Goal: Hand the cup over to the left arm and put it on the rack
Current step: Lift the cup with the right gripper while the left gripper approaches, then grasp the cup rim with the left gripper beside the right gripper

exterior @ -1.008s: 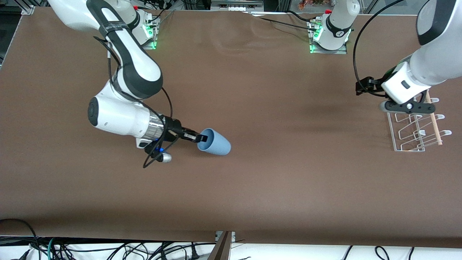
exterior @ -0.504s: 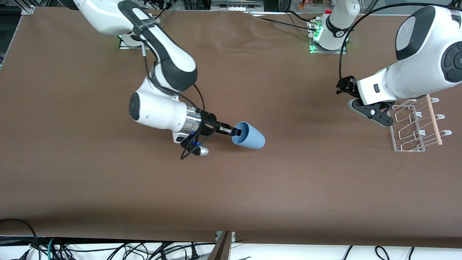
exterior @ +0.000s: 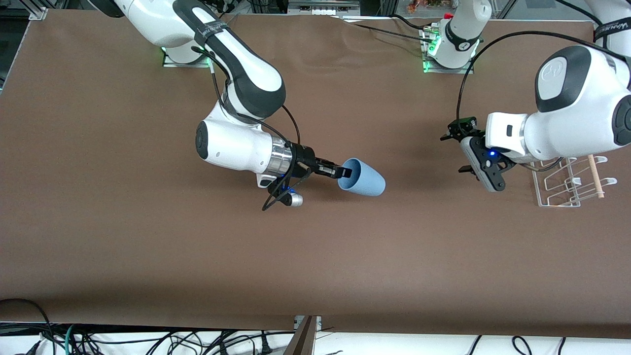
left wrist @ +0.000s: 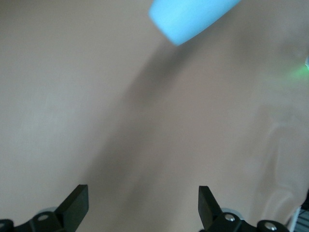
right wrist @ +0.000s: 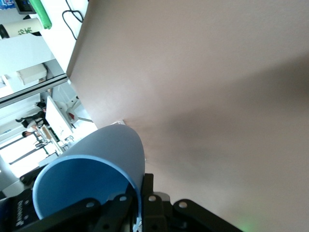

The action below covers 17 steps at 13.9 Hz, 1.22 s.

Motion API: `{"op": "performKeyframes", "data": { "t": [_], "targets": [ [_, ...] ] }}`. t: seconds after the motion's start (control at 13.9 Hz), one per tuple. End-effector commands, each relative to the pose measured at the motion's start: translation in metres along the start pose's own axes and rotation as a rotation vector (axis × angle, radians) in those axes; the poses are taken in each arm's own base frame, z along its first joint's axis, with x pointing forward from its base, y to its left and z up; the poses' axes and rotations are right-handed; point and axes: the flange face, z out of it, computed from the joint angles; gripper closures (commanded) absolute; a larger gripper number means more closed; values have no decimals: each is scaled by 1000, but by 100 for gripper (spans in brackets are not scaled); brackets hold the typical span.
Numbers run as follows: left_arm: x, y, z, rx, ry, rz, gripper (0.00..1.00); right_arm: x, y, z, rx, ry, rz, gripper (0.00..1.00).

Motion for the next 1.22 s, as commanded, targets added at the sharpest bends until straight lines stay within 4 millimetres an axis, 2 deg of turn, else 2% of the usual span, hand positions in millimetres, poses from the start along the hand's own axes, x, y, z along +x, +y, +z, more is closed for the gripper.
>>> {"op": "performKeyframes", "data": {
  "t": [0.0,0.22,0.36,0.65,0.86,1.08,1.15],
  "targets": [
    [21,-1,-1,5,102,184,0,-12,-15,4,38,-34,27,100],
    [49,13,1,52,205,338,0,-16,-17,5,49,-47,60,100],
    [69,24,14,59,258,429,0,-20,-24,3,70,-61,72,100],
    [98,50,35,96,273,484,0,-24,-31,-2,84,-69,95,100],
    [107,54,39,127,291,496,0,-24,-31,-2,84,-69,96,100],
    [117,58,55,132,299,503,0,-24,-31,-2,84,-69,98,100],
    [116,57,57,129,295,503,5,-24,-32,-3,85,-69,101,100]
  ]
}}
